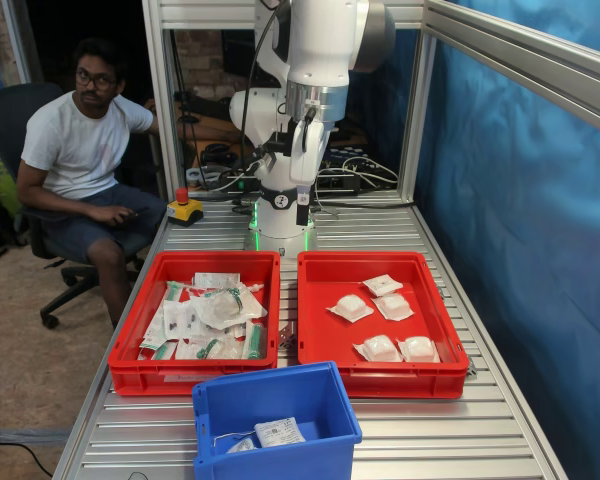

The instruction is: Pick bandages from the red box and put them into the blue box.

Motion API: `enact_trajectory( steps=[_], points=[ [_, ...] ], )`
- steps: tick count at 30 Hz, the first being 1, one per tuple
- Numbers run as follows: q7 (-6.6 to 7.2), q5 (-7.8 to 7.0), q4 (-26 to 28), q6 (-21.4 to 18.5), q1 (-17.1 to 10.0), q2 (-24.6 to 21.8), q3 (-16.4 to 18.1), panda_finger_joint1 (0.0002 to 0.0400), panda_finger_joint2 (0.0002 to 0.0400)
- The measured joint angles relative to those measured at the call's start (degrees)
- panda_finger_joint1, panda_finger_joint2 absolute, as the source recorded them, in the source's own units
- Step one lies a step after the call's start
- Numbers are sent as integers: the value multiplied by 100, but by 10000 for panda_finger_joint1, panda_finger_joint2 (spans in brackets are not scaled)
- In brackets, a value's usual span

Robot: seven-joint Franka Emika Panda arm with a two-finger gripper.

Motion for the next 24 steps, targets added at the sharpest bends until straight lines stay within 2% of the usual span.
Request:
enact_trajectory(
  steps=[11, 24],
  points=[
    [0, 0, -247, 62, -22, -338, 80, 400, 400],
    [0, 0, -301, 82, -51, -358, 92, 400, 400]
  ],
)
